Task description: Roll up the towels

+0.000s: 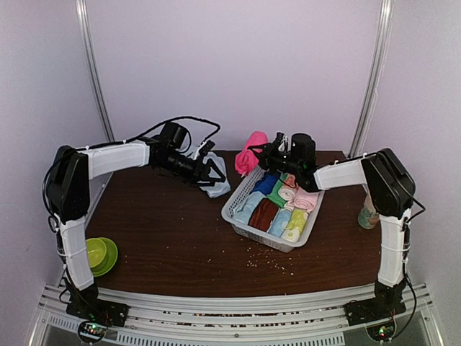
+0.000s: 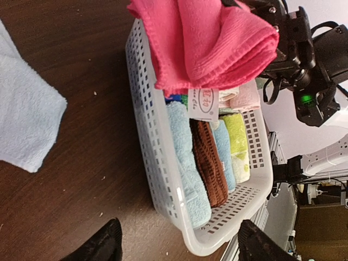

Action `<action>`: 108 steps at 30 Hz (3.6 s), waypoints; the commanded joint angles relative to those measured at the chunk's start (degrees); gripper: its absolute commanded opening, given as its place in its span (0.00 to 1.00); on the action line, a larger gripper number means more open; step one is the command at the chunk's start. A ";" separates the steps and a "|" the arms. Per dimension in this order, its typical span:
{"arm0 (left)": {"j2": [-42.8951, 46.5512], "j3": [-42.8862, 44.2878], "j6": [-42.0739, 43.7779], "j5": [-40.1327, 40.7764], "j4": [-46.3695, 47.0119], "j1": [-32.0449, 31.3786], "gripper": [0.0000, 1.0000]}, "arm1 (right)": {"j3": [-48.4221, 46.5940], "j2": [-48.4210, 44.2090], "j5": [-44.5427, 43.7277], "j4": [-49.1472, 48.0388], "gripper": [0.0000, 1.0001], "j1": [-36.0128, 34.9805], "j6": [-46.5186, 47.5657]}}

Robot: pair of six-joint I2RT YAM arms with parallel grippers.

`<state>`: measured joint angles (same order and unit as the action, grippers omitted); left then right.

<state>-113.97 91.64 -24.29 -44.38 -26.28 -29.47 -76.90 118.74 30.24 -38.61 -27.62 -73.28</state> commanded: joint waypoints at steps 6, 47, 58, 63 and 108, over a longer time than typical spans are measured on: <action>3.40 -5.80 5.04 -1.78 1.42 2.97 0.75 | 6.46 -2.36 -3.61 3.05 0.00 0.28 3.19; 2.02 -5.74 4.77 2.51 0.95 4.04 0.76 | -2.69 -9.78 -22.69 40.29 0.99 -1.80 11.76; 2.50 -4.54 5.13 3.42 -0.43 4.12 0.76 | -5.71 -14.47 -26.31 47.45 1.00 -3.31 14.21; 3.00 -4.27 5.47 3.75 -0.90 4.08 0.76 | -6.81 -16.91 -29.24 49.43 1.00 -3.95 17.01; 5.44 -6.85 8.10 6.62 -0.88 4.19 0.76 | -18.02 -9.13 -27.73 49.43 1.00 -8.10 29.73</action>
<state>-109.43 84.16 -17.04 -37.67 -28.36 -25.80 -98.61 110.56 1.89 14.04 -33.82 -44.91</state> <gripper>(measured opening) 0.765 0.994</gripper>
